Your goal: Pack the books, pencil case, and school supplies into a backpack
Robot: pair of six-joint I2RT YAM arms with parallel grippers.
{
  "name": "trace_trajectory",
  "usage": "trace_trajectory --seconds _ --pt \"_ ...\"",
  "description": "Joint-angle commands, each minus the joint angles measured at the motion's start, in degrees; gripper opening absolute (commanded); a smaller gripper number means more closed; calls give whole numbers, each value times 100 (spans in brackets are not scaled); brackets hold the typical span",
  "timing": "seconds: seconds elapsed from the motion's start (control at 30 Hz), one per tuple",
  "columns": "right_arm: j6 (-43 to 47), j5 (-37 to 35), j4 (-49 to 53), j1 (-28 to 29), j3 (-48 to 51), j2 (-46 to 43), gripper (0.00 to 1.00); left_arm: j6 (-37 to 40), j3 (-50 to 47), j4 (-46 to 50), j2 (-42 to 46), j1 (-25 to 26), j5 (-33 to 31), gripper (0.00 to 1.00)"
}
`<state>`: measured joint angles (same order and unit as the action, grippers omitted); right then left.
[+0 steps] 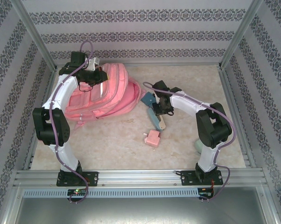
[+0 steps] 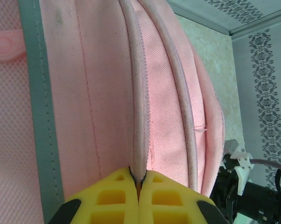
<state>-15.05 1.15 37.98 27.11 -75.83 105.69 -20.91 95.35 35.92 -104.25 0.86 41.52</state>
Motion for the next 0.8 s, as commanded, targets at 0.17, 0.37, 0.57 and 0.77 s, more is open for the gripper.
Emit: trace_trajectory --seconds 0.17,0.37,0.57,0.77 --pt "-978 794 -4 -124 -1044 -178 0 -645 2 -1016 491 -329 1239 0" --pt "-1934 1656 -556 -82 -1694 247 0 -906 -64 -1357 604 -644 1849 0" --pt "-2708 1939 -1020 189 -2613 1038 0 -1305 -40 -1764 656 -851 2201 0" --pt "-3377 1973 -1134 506 -3717 2095 0 -1558 -101 -1958 655 -842 2246 0"
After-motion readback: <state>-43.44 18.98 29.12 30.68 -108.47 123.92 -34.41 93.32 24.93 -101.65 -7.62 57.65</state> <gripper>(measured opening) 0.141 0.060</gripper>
